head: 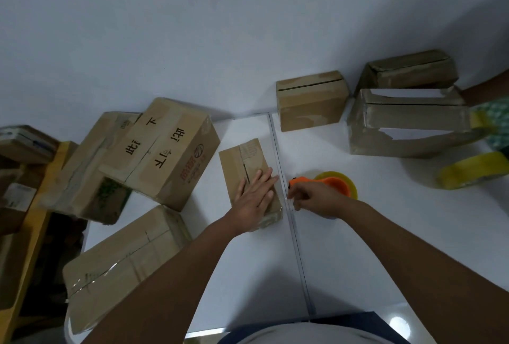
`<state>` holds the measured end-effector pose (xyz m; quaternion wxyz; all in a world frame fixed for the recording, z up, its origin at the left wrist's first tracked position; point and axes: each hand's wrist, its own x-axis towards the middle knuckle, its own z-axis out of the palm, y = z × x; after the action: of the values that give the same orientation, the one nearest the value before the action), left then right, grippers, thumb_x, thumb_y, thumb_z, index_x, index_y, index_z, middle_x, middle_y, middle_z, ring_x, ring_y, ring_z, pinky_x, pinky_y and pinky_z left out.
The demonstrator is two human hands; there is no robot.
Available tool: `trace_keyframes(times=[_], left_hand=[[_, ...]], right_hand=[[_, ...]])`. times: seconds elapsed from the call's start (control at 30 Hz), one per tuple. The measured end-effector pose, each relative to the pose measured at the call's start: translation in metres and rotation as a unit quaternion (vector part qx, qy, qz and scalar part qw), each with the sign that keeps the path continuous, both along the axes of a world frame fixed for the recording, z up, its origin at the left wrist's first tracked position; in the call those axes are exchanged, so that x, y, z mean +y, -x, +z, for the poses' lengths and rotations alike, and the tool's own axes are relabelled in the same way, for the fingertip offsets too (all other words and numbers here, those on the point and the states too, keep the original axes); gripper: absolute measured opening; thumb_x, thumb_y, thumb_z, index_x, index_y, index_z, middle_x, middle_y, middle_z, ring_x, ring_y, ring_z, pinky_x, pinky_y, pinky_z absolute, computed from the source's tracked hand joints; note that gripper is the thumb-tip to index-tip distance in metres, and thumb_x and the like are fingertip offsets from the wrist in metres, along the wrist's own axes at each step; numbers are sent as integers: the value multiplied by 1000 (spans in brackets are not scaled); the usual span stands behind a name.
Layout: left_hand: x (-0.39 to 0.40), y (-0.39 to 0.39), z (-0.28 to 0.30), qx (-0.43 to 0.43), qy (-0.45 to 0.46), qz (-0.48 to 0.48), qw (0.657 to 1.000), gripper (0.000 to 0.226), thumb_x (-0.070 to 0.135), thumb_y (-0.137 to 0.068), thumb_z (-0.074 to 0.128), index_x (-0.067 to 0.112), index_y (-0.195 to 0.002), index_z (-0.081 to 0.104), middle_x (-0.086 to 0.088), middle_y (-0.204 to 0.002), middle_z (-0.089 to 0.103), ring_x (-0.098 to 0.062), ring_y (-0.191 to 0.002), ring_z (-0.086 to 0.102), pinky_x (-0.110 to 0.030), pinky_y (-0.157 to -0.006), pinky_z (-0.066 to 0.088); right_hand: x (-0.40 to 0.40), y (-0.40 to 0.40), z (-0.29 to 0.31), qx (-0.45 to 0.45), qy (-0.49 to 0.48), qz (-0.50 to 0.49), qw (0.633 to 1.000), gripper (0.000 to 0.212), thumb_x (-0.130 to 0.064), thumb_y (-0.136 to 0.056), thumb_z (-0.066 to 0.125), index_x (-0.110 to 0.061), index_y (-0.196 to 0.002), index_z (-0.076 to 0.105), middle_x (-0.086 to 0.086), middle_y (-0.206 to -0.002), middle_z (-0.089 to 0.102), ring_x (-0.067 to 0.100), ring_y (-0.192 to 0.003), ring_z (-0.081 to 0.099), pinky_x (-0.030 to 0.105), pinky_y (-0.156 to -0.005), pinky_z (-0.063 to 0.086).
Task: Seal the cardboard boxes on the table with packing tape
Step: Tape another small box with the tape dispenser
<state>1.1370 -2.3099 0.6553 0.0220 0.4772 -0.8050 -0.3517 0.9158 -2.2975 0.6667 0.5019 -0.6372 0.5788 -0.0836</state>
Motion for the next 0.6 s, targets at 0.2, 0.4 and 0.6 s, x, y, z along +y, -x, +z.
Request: trace_keyframes(times=[0.2, 0.4, 0.6], left_hand=[[-1, 0, 2, -1, 0, -4, 1000, 47, 32, -109, 22, 30, -156, 19, 14, -165, 2, 0, -148, -11, -35, -121, -13], [4, -10, -3, 2, 37, -29, 999, 57, 45, -105, 33, 29, -157, 15, 20, -162, -7, 3, -148, -17, -33, -120, -16], [4, -14, -13, -82, 140, -118, 980, 77, 61, -98, 32, 22, -159, 6, 7, -166, -6, -8, -150, -19, -38, -121, -14]], right_hand=[[-15, 7, 23, 63, 4, 44, 997, 3, -21, -96, 57, -23, -99, 57, -11, -80, 66, -3, -70, 62, 15, -61, 41], [4, 3, -2, -6, -5, -75, 997, 10, -21, -93, 65, -13, -98, 68, -6, -77, 70, 2, -72, 67, 20, -69, 54], [17, -2, 0, 4, 61, -120, 991, 4, -21, -89, 70, -19, -86, 71, -11, -75, 66, 3, -72, 61, 27, -72, 51]])
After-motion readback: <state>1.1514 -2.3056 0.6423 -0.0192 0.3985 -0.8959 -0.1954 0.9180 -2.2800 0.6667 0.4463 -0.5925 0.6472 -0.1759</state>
